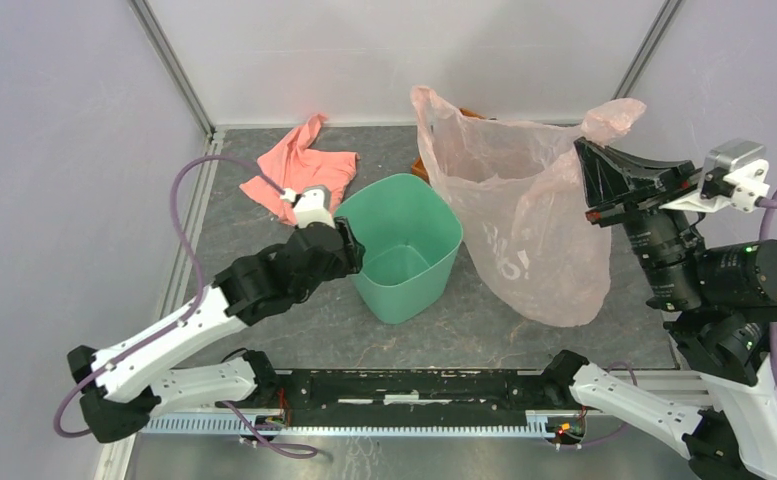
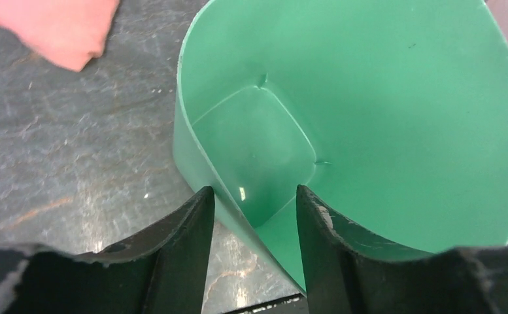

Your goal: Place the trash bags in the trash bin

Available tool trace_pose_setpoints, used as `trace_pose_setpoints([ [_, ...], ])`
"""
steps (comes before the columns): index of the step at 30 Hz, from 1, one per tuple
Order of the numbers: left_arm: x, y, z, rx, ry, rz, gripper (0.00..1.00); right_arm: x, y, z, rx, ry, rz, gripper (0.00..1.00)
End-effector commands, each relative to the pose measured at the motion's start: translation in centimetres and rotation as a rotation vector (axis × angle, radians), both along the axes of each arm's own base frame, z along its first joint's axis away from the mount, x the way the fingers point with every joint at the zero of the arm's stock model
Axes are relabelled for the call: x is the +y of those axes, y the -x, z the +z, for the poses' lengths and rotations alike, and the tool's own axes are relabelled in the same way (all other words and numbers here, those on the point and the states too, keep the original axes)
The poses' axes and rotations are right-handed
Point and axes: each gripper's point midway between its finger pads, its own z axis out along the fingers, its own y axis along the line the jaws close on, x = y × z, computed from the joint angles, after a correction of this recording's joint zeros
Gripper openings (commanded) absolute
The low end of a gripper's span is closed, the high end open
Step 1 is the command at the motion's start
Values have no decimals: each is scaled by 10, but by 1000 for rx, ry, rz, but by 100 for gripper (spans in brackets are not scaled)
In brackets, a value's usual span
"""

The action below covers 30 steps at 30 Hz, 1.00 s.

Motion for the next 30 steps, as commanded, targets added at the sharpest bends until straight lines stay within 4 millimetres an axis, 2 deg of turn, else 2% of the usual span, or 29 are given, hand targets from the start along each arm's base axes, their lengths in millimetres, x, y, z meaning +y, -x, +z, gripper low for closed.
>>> trace_pose_setpoints([
  [1, -36, -28, 33, -133, -9, -96, 54, 4, 17, 38, -75, -56, 84, 1],
  [3, -47, -33, 30, -119, -24, -117, 48, 13, 22, 52, -96, -71, 143, 1],
  [11, -70, -56, 21, -111, -18, -174, 47, 49, 32, 95, -175, -117, 327, 1],
  [12, -72, -56, 23, -106, -20, -191, 49, 50, 33, 99, -187, -125, 333, 1],
  [15, -72, -46, 38, -107, -17, -242, 63, 56, 36, 114, -237, -137, 363, 1],
  [17, -64, -36, 46, -111, -7, -260, 71, 66, 38, 124, -272, -135, 408, 1],
  [21, -38, -11, 69, -140, 53, -267, 88, 99, 42, 145, -347, -92, 536, 1],
  [24, -15, 8, 91, -174, 123, -248, 91, 117, 50, 166, -418, -58, 620, 1],
  [27, 1, 26, 110, -209, 188, -255, 91, 136, 55, 165, -476, -3, 704, 1],
  [30, 13, 41, 129, -260, 248, -275, 95, 151, 64, 143, -530, 58, 786, 0],
])
